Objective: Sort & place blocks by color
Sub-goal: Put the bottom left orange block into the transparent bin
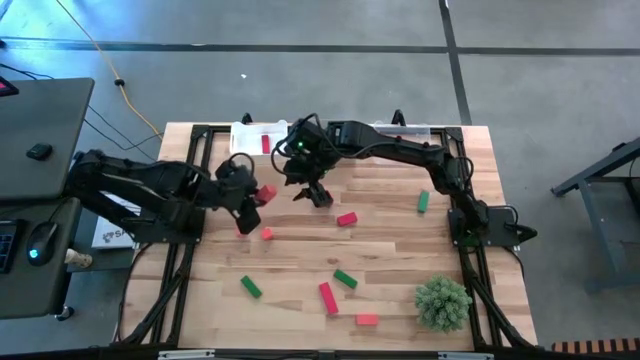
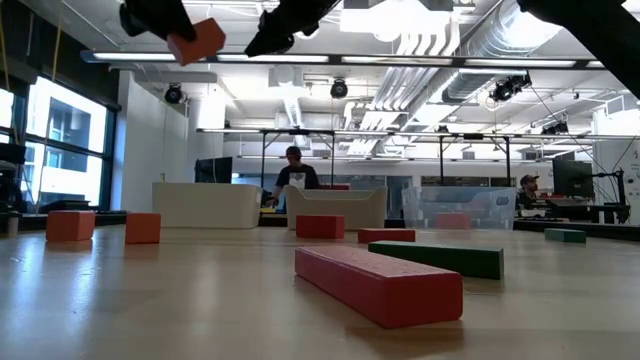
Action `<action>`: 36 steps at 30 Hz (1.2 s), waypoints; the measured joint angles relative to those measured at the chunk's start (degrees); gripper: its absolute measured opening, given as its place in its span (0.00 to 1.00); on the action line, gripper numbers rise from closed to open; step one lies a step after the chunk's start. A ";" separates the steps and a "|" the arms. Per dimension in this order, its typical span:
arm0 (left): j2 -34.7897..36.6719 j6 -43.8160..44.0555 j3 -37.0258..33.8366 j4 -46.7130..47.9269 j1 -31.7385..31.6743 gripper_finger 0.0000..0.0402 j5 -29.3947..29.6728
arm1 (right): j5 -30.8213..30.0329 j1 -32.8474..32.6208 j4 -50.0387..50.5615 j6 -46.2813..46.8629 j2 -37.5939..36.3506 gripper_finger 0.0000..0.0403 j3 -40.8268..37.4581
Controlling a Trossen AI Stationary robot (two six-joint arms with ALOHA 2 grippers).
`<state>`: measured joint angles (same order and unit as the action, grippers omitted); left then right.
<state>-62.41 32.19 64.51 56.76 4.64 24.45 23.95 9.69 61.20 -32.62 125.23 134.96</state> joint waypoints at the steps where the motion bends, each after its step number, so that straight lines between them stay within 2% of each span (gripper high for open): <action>1: 0.00 -1.28 0.00 -0.36 -0.70 0.28 -0.09 | 0.06 0.09 -0.16 -0.02 0.00 0.54 0.00; 12: 0.00 -12.04 0.00 -1.08 -6.35 0.28 -2.16 | 0.04 1.27 -5.55 0.63 0.00 0.54 0.02; 22: 0.00 -17.58 0.00 -4.64 -7.84 0.28 -3.20 | -0.99 1.21 -9.61 0.68 -0.04 0.53 0.02; 29: 0.00 -17.82 -0.02 -5.08 -7.85 0.28 -3.00 | -1.21 1.23 -9.71 0.68 -0.09 0.53 0.04; 36: -0.04 -16.65 -0.02 -4.71 -7.76 0.28 -3.44 | -4.00 1.90 -11.22 1.15 -0.35 0.53 0.04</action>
<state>-62.46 15.54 64.49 52.05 -3.11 21.02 19.95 11.59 49.98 -31.48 124.88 135.00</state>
